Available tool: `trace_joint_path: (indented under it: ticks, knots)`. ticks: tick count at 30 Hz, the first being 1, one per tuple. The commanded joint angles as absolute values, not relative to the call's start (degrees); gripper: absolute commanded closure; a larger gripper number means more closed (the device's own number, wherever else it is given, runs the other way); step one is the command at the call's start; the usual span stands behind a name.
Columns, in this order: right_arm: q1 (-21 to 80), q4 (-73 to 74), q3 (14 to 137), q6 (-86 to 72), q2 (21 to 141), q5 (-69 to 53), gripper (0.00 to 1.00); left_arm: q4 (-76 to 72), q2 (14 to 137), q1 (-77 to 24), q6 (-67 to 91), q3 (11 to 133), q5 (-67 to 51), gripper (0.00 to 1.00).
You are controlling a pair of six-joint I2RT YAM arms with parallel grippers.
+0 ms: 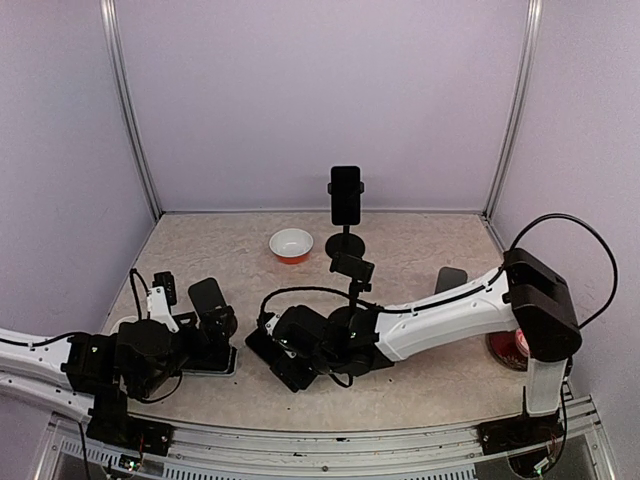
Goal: Place the phone on the phone stand
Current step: Pick up the phone at the center of the board, then pass from the right arm to the left
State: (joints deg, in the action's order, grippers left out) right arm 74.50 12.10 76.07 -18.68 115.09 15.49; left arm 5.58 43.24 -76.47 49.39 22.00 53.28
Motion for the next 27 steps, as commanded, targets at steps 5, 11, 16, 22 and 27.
trace_joint_path:
  ticks: [5,11,16,22,27]
  knots:
    - [74.86,-0.09,69.9,-15.98,105.63,18.95,0.38,-3.29,47.86,-71.79,43.17,22.97,40.05,0.01]
    - [76.3,-7.95,64.08,-14.12,100.42,22.27,0.38,-8.2,53.4,-70.69,42.62,23.41,34.25,0.01]
    - [77.36,-13.8,59.34,-13.26,96.97,24.32,0.38,-13.5,53.28,-69.78,42.65,21.62,31.43,0.01]
    - [78.9,-20.47,55.68,-11.45,94.19,25.06,0.38,-20.59,51.96,-67.08,42.33,18.65,26.15,0.01]
    - [80.33,-24.55,53.72,-10.02,92.81,25.13,0.38,-23.67,52.41,-65.78,42.03,17.95,23.28,0.04]
